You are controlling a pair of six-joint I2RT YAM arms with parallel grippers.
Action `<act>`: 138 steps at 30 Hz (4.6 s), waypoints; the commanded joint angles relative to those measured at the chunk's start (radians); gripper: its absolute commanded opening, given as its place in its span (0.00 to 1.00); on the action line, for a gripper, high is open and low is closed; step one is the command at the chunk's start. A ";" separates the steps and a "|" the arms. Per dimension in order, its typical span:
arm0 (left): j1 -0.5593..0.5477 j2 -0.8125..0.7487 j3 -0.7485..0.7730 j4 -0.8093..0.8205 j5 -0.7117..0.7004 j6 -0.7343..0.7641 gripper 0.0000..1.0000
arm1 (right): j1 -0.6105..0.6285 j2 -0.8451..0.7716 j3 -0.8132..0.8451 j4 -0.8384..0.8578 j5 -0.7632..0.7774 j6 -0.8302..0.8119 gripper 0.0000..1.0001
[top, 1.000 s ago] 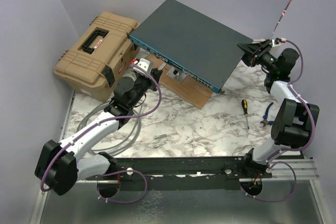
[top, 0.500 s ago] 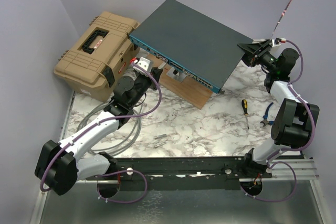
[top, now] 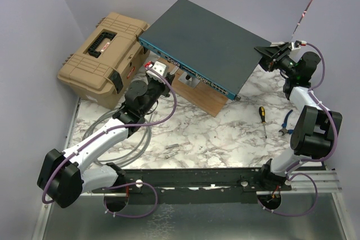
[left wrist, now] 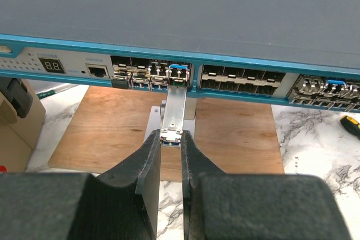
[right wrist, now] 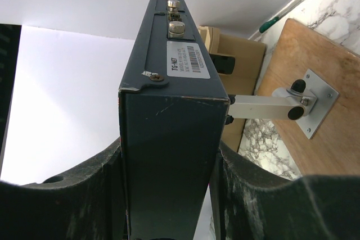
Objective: Insert the plug into the switch port
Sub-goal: Insert the connector into the switch port.
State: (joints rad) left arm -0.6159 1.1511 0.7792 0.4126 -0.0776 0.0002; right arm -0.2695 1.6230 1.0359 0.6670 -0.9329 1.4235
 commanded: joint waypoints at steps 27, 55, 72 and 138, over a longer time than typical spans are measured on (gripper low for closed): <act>-0.001 0.096 0.126 0.023 -0.036 -0.032 0.00 | 0.006 0.023 0.007 0.037 0.009 -0.023 0.31; -0.002 0.034 0.078 -0.028 -0.070 -0.046 0.35 | 0.009 0.023 0.003 0.028 0.014 -0.032 0.31; -0.001 -0.009 0.060 -0.133 -0.041 -0.079 0.14 | 0.008 0.031 0.019 0.016 0.016 -0.040 0.31; 0.005 0.208 0.160 0.196 0.023 -0.144 0.00 | 0.010 0.017 0.006 0.025 -0.009 -0.041 0.28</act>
State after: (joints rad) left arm -0.6147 1.3132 0.8700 0.5179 -0.0685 -0.1284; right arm -0.2684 1.6295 1.0405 0.6716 -0.9337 1.4307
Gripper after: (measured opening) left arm 0.002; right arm 0.509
